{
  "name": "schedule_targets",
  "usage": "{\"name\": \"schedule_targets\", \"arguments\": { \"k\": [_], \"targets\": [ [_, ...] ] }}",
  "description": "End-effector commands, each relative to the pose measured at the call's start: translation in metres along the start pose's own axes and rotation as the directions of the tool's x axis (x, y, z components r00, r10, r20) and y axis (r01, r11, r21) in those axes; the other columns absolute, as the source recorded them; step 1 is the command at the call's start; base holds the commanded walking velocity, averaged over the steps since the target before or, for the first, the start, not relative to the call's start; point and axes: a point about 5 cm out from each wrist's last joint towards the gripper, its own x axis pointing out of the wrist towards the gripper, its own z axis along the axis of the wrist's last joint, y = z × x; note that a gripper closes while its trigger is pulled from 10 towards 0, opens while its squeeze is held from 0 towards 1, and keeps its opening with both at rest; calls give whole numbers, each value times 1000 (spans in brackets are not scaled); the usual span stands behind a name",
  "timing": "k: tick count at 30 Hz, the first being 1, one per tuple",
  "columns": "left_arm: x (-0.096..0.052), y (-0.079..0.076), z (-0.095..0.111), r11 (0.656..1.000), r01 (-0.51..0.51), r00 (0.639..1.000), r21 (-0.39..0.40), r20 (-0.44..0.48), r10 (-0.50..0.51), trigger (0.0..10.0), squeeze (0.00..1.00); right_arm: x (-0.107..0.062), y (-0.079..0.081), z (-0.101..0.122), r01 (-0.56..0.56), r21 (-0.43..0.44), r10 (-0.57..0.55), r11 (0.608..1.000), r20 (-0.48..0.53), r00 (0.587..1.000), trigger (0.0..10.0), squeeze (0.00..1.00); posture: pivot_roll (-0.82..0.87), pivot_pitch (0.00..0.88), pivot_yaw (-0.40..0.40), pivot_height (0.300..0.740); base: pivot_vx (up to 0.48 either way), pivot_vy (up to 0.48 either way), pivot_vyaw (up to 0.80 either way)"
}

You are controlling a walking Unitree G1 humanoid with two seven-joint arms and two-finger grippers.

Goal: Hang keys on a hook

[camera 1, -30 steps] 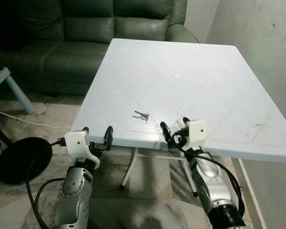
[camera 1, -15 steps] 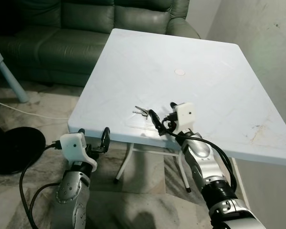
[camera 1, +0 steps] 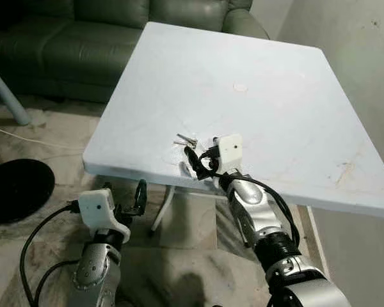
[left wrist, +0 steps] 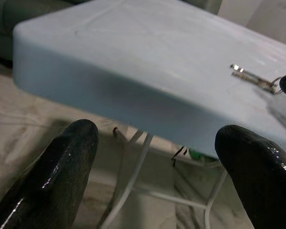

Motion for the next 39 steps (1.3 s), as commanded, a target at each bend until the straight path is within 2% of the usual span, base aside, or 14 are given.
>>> {"name": "schedule_targets", "arguments": {
  "k": [1,8,9,10,11,13,15,16,17,18,19,26,38,39],
  "targets": [
    [-2,-5,1,1000,8,1000,7,-10,-7,10000,0,2,-2,-1,29,-2,-29,1000,-30,999,10000,0,173,184,-133,740,0,0,0],
    [-2,-7,0,1000,11,1000,8,-22,-11,10000,0,4,3,0,65,30,-63,997,-40,997,10000,0,167,178,-127,740,0,0,0],
    [-2,-7,-1,1000,12,1000,8,-24,-12,10000,0,5,4,1,73,29,-72,997,-36,997,9255,0,166,177,-125,740,0,0,0],
    [-2,-7,-1,1000,13,1000,9,-25,-13,10000,0,5,6,2,75,32,-74,997,-32,997,7294,0,165,173,-123,740,0,0,0],
    [-2,-8,-1,1000,15,1000,9,-27,-14,10000,0,6,8,3,78,37,-77,996,-27,997,4431,0,165,172,-123,740,0,0,0],
    [-2,-8,-1,1000,15,999,8,-30,-15,10000,0,6,10,3,78,43,-76,996,-27,997,4196,0,165,169,-122,740,0,0,0],
    [-2,-9,-1,1000,17,999,9,-31,-17,10000,0,7,12,4,75,38,-74,996,-20,997,4471,0,164,168,-122,740,0,0,0],
    [-2,-10,-2,1000,19,999,8,-33,-18,10000,0,7,14,5,79,33,-79,996,-11,997,3686,0,165,166,-123,740,0,0,0],
    [-2,-10,-2,1000,19,999,8,-34,-19,10000,0,7,15,5,80,36,-80,996,-13,997,3686,0,165,166,-123,740,0,0,0],
    [-3,-10,-2,1000,20,999,8,-35,-20,10000,0,7,16,4,81,41,-80,996,-17,997,8745,0,165,165,-123,740,0,0,0],
    [-3,-11,-2,1000,19,999,8,-36,-19,10000,0,7,18,4,80,49,-79,996,-18,997,10000,0,165,165,-123,740,0,0,0],
    [-3,-11,-4,1000,15,999,6,-44,-15,10000,0,11,33,8,76,69,-75,995,-17,997,10000,0,163,168,-124,740,0,0,0],
    [-4,-10,-4,1000,1,999,10,-49,-1,10000,0,15,47,14,67,82,-67,994,-8,998,10000,0,164,174,-123,740,0,0,0],
    [-4,-10,-4,1000,1,999,9,-50,0,10000,0,16,49,16,60,83,-61,995,1,998,9333,0,163,175,-121,740,0,0,0]
  ]
}}
